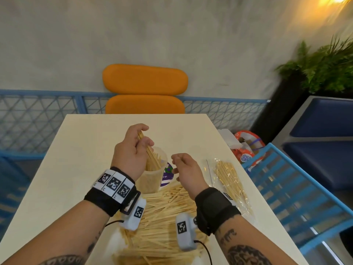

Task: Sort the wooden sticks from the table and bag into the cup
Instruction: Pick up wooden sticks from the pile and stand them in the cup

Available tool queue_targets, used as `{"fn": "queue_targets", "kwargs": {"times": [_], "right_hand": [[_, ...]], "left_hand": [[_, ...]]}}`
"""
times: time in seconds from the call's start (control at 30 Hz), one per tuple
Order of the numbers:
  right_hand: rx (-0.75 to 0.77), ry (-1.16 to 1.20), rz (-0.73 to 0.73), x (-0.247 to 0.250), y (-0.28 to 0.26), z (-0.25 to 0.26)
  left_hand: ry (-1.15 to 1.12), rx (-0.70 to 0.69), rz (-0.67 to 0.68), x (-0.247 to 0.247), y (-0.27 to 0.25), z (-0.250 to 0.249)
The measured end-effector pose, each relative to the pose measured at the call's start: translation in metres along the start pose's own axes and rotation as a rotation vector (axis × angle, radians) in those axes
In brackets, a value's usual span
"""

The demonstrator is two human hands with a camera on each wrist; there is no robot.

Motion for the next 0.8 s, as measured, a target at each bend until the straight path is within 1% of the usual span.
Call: {"fn": "queue_targets", "kwargs": {"times": [0.17, 0.27, 0.37, 0.5, 0.6, 0.67, 0.73, 0.8], "right_hand": [[0.051, -0.021, -0.002, -0.006, 0.001, 0.0], [0.069, -0.046, 0.004, -0.011, 0.003, -0.002], [0.075, -0.061, 0.003, -0.014, 0.004, -0.004], [0.086, -0.076, 0.029, -0.017, 0.003, -0.006], [0.129, -0.105, 0.047, -0.018, -0.001, -0.005], [0.14, -0.124, 0.062, -0.019, -0.003, -0.005], [0.135, -0.135, 0.066, -0.021, -0.003, -0.005], [0.137, -0.157, 0.059, -0.024, -0.002, -0.007]], "left_hand": [[-0.045, -0.088, -0.108, 0.006, -0.001, -0.008], [-0.086, -0.106, -0.118, 0.01, 0.001, -0.014], [-0.062, -0.096, -0.053, 0.007, 0.0, -0.01], [0.117, -0.053, 0.03, -0.001, -0.004, 0.008], [0.209, 0.015, 0.151, -0.007, -0.009, 0.027], [0.302, 0.01, 0.234, -0.012, -0.013, 0.036], [0.443, -0.031, 0.269, -0.015, -0.015, 0.041], [0.545, -0.015, 0.293, -0.017, -0.017, 0.047]]}}
Point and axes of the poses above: each hand's wrist, its own y-axis towards the middle knuckle, its own x-axis out of the back of the hand, z = x × y, the point moved 2 cm from there along y, towards the middle knuckle, and after that the axes turned 6 degrees about -y, right-handed, at the moved point
